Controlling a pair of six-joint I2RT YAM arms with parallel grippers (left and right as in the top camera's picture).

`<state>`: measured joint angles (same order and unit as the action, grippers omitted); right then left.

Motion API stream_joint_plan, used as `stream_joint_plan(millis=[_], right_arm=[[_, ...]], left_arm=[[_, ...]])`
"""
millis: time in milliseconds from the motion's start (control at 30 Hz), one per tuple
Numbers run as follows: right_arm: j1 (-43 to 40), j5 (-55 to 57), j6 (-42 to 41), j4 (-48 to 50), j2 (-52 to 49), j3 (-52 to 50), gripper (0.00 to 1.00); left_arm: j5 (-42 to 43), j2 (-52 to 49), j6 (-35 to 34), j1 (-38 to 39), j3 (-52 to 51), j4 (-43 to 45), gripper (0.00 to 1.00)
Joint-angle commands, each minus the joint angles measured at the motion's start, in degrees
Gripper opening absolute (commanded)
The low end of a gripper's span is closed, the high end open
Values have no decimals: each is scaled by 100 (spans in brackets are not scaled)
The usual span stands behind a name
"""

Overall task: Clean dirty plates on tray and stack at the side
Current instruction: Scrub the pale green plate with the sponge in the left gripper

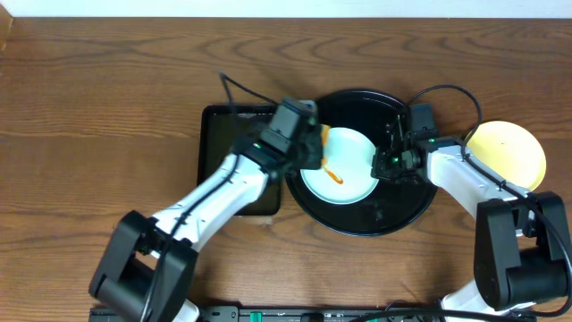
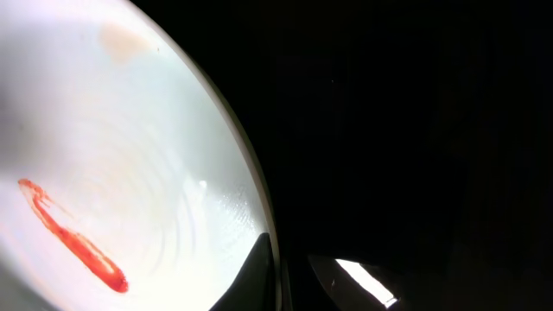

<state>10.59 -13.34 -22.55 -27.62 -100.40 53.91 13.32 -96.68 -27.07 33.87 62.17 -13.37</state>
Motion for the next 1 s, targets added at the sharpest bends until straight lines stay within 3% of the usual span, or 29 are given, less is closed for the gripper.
stream_joint_plan(millis=[0, 267, 533, 833, 967], right_arm=[[144, 2, 26, -2, -17, -42, 1], [164, 2, 28, -4, -17, -42, 1], [162, 2, 28, -22, -17, -42, 1], [162, 2, 31, -61, -17, -42, 1], [162, 2, 31, -63, -17, -42, 1]], left_arm=[[-90, -352, -872, 317, -20, 415, 8], [-76, -999, -1786, 892, -20, 962, 8], [-76, -1355, -1781, 1102, -20, 922, 8], [-970, -1471, -1729, 719, -20, -4, 8], [-981, -1471, -1344, 452, -20, -26, 7]])
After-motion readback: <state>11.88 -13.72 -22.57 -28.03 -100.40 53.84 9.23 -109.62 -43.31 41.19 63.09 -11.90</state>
